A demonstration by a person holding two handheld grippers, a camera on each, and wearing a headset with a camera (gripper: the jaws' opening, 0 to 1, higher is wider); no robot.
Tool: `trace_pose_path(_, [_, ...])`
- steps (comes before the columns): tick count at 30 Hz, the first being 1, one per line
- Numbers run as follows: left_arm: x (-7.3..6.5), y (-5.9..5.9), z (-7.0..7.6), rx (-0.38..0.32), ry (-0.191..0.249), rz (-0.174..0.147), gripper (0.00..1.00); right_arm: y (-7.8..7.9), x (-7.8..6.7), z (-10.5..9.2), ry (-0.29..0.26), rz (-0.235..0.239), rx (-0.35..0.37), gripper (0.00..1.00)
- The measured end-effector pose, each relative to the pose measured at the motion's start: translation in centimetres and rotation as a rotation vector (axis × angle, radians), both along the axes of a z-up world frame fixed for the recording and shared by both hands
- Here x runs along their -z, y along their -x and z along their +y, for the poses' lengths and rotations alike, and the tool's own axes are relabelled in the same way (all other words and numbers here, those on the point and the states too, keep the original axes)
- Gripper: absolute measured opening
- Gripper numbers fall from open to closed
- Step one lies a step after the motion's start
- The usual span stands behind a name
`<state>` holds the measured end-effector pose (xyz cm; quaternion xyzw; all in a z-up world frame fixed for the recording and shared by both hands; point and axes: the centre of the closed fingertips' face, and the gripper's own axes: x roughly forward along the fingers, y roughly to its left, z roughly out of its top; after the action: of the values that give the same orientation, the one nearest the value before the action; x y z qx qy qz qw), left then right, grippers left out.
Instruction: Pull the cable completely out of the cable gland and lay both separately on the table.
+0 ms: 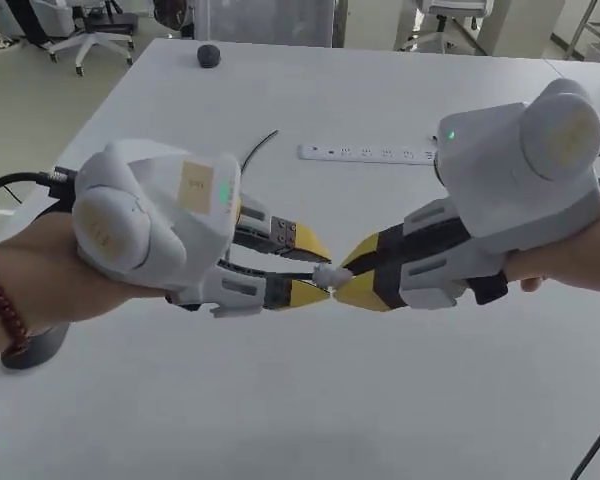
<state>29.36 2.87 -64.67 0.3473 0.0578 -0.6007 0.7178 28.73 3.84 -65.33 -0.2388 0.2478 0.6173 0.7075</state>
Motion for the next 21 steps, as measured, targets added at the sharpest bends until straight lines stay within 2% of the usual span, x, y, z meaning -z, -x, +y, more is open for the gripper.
trace_pose_path(6, [0.09,0.26,-0.07,0.014,0.001,0.0,0.17,0.3,0.08,-0.04,-0.004,0.014,-0.002,0.08])
trace_pose_path(11, [-0.04,0.47,-0.09,0.018,0.021,0.014,0.17,0.55,-0.02,-0.09,-0.02,0.039,0.0,0.08])
trace_pose_path(15, [0.11,0.6,-0.12,0.024,0.008,0.009,0.17,0.69,0.11,-0.03,-0.012,0.041,-0.007,0.08])
trace_pose_path(18, [0.28,0.75,-0.09,0.025,0.003,0.019,0.17,0.86,0.28,0.01,-0.008,0.044,-0.013,0.08])
trace_pose_path(19, [0.31,0.79,-0.07,0.012,0.01,0.04,0.16,0.87,0.26,0.01,-0.009,0.047,-0.013,0.08])
trace_pose_path(20, [0.23,0.88,-0.09,0.012,0.013,0.043,0.16,0.96,0.2,0.04,-0.015,0.056,-0.015,0.08])
trace_pose_path(21, [0.12,0.81,-0.04,-0.01,0.026,0.063,0.16,0.86,0.07,0.05,-0.026,0.06,-0.009,0.08])
